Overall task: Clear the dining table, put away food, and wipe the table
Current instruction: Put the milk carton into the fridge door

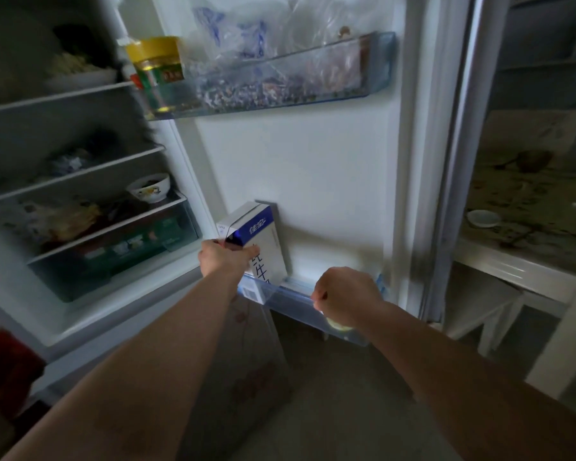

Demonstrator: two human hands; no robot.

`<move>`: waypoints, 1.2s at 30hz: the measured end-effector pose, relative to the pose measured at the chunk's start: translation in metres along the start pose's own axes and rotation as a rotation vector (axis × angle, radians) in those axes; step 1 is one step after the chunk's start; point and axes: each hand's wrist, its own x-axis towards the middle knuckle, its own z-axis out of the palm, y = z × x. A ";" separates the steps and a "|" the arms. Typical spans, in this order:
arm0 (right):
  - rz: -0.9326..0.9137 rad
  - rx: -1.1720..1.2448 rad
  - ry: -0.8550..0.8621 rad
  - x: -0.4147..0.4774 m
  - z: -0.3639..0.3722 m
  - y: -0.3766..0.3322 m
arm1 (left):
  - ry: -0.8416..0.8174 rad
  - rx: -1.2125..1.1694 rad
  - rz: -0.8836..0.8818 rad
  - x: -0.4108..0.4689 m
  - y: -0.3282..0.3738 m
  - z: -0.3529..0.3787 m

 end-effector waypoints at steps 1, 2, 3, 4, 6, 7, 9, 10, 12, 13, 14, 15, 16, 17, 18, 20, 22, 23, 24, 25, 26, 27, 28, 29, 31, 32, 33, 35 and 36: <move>-0.015 -0.013 0.009 -0.004 -0.001 0.000 | 0.010 -0.018 -0.007 -0.005 0.000 -0.003; -0.038 -0.026 0.022 -0.008 -0.001 0.001 | 0.025 -0.030 -0.002 -0.009 0.000 -0.005; -0.067 -0.041 0.041 -0.012 -0.002 0.002 | 0.042 -0.035 0.002 -0.015 -0.001 -0.008; -0.086 -0.056 0.054 -0.016 -0.003 0.003 | 0.061 -0.034 0.013 -0.020 -0.001 -0.010; -0.125 -0.077 0.079 -0.024 -0.004 0.006 | 0.092 -0.041 0.025 -0.031 0.000 -0.013; -0.149 -0.079 0.103 -0.025 -0.003 0.008 | 0.098 -0.045 0.024 -0.037 0.001 -0.014; -0.180 -0.073 0.145 -0.032 0.000 0.014 | 0.109 -0.045 0.027 -0.048 0.002 -0.016; -0.180 -0.068 0.153 -0.036 -0.001 0.016 | 0.107 -0.027 0.041 -0.054 0.002 -0.017; -0.168 -0.062 0.145 -0.043 -0.005 0.021 | 0.081 0.012 0.068 -0.064 0.001 -0.017; -0.164 -0.060 0.137 -0.048 -0.006 0.023 | 0.066 0.026 0.084 -0.070 0.001 -0.017; -0.160 -0.055 0.137 -0.052 -0.008 0.024 | 0.048 0.036 0.097 -0.076 0.000 -0.016; -0.159 -0.054 0.144 -0.056 -0.007 0.025 | 0.033 0.040 0.099 -0.082 0.000 -0.015; -0.157 -0.056 0.151 -0.060 -0.007 0.026 | 0.021 0.035 0.094 -0.088 0.000 -0.014; -0.154 -0.060 0.158 -0.068 -0.008 0.024 | 0.002 0.021 0.090 -0.097 -0.001 -0.017; -0.151 -0.055 0.164 -0.074 -0.009 0.024 | -0.022 0.008 0.092 -0.103 -0.001 -0.017; -0.148 -0.049 0.193 -0.079 -0.011 0.026 | -0.070 -0.004 0.112 -0.111 -0.001 -0.015; -0.125 -0.055 0.208 -0.090 -0.016 0.026 | -0.106 0.008 0.148 -0.124 -0.003 -0.018; -0.110 -0.054 0.204 -0.096 -0.016 0.027 | -0.117 0.019 0.164 -0.130 -0.005 -0.019; -0.092 -0.059 0.191 -0.105 -0.017 0.029 | -0.138 0.031 0.184 -0.135 -0.008 -0.019; -0.077 -0.069 0.179 -0.113 -0.016 0.031 | -0.169 0.043 0.205 -0.141 -0.011 -0.018; -0.057 -0.072 0.160 -0.122 -0.013 0.033 | -0.202 0.061 0.225 -0.147 -0.013 -0.018; -0.042 -0.069 0.151 -0.130 -0.010 0.036 | -0.232 0.069 0.238 -0.153 -0.016 -0.017; -0.006 -0.049 0.136 -0.140 -0.007 0.039 | -0.266 0.077 0.248 -0.160 -0.019 -0.014; 0.033 -0.030 0.135 -0.149 -0.004 0.042 | -0.299 0.085 0.256 -0.167 -0.021 -0.012; 0.095 -0.012 0.119 -0.170 0.001 0.048 | -0.354 0.095 0.264 -0.182 -0.025 -0.003; 0.118 -0.015 0.100 -0.183 0.003 0.053 | -0.375 0.089 0.270 -0.192 -0.028 0.004; 0.131 -0.023 0.082 -0.192 0.005 0.057 | -0.388 0.087 0.279 -0.199 -0.028 0.008; 0.166 -0.044 0.045 -0.213 0.005 0.068 | -0.426 0.090 0.280 -0.218 -0.028 0.020; 0.189 -0.054 0.036 -0.222 0.004 0.076 | -0.448 0.087 0.273 -0.227 -0.027 0.026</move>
